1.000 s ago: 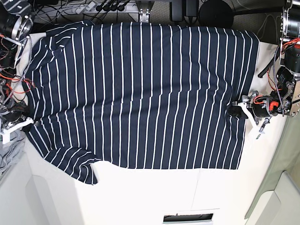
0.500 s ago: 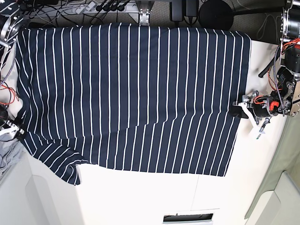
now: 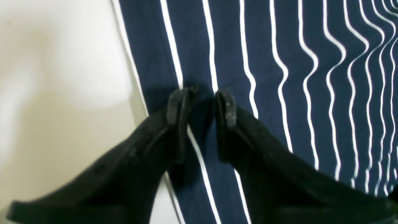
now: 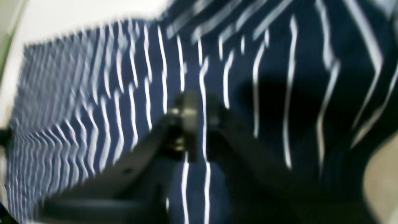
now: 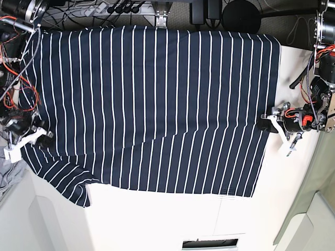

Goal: Layout the t-shirt on the table in an organized manner, then fold the t-shirt properly
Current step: 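Release and regrasp the shirt edges with both grippers, pulling taut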

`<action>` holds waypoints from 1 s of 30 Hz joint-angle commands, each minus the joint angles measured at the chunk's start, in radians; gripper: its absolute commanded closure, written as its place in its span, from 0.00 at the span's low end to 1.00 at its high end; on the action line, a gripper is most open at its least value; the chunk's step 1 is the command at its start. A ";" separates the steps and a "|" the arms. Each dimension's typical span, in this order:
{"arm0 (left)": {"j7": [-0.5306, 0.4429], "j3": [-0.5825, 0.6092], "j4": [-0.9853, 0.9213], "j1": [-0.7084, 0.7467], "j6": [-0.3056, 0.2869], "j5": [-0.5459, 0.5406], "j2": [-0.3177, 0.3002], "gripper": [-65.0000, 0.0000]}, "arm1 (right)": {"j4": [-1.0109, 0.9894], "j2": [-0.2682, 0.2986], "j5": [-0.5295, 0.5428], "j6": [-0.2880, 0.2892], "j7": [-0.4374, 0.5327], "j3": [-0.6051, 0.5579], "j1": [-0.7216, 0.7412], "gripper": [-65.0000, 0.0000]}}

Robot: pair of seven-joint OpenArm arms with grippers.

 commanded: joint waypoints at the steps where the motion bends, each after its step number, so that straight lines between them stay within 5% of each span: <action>1: 0.098 0.005 -0.002 0.006 0.013 0.028 -0.026 0.71 | 0.029 0.021 0.011 0.003 0.013 0.004 -0.007 1.00; 4: 0.152 0.005 0.042 0.008 -0.050 -0.135 -0.062 0.71 | 0.066 0.024 0.008 0.005 0.013 0.028 -0.086 1.00; 8: 0.226 0.005 0.109 0.007 -0.050 -0.332 -0.126 0.71 | 0.133 0.024 0.033 0.015 0.013 0.097 -0.189 1.00; 17: 0.323 0.005 0.189 0.044 -0.050 -0.488 -0.177 0.71 | 0.230 0.023 0.113 0.032 -0.031 0.158 -0.335 1.00; 22: 0.509 0.005 0.303 0.154 -0.050 -0.731 -0.182 0.74 | 0.216 0.021 0.106 0.041 -0.024 0.158 -0.371 1.00; 24: 0.477 0.005 0.384 0.210 -0.050 -0.706 -0.176 0.75 | 0.195 0.021 0.080 0.041 -0.007 0.158 -0.373 1.00; 30: 0.187 0.005 0.406 0.304 -0.050 -0.337 -0.114 0.75 | 0.072 0.021 0.060 0.041 0.087 0.138 -0.364 1.00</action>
